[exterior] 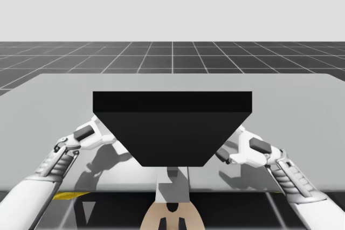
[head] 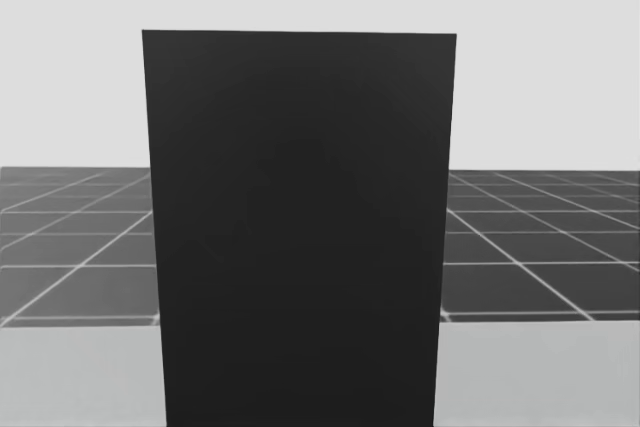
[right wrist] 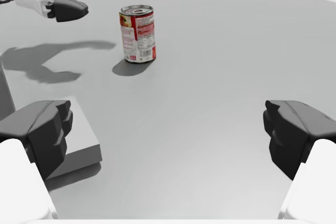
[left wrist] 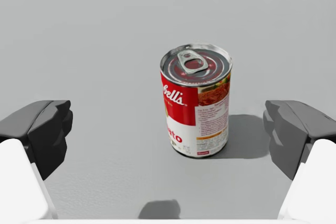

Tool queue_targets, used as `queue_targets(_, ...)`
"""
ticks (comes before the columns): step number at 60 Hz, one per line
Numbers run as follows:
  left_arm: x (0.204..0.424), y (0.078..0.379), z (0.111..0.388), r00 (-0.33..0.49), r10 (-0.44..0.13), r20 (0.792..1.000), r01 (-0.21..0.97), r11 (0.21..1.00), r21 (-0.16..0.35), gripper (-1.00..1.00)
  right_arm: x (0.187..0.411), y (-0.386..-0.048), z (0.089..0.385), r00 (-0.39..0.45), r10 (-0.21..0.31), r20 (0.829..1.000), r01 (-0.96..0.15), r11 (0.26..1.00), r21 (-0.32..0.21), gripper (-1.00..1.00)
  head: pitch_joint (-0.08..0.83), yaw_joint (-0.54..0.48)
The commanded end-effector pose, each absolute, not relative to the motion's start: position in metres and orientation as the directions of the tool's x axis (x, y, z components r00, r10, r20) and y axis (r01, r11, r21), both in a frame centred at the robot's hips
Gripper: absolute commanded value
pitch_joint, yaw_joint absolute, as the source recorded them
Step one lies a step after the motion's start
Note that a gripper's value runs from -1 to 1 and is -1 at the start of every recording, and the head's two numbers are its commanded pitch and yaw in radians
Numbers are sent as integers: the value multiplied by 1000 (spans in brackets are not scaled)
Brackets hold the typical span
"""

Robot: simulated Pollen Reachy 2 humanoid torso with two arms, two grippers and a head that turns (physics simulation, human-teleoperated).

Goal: Reach around the screen and pick up the object behind it.

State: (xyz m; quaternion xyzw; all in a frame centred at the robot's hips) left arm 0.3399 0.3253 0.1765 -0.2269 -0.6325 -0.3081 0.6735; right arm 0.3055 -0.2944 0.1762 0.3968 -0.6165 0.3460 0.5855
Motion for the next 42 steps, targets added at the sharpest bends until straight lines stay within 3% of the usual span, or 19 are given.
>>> queue_targets(1,343,320,176,18,-137,990,726,683,81,-1000,304,-291,175,40,-48,998,-922,383,56,-1000,17,-37)
queue_targets(4,349,315,174,32,-116,993,733,677,55,-1000,304,-290,174,34,-42,999,-921,386,47,-1000,16,-36)
queue_targets(12,364,309,170,30,-134,991,731,679,70,-1000,303,-287,173,22,-26,999,-924,382,31,-1000,15,-30)
queue_targets(16,375,308,171,49,-102,994,745,667,32,-1000,303,-286,172,17,-22,1000,-923,383,24,-1000,17,-27)
queue_targets(25,392,285,162,79,-169,982,783,620,44,-1000,303,-286,172,14,-16,1000,-923,385,19,-1000,23,-25)
queue_targets(42,416,259,140,134,-220,966,803,596,24,-1000,302,-286,173,10,-11,1000,-922,386,14,-1000,39,-21)
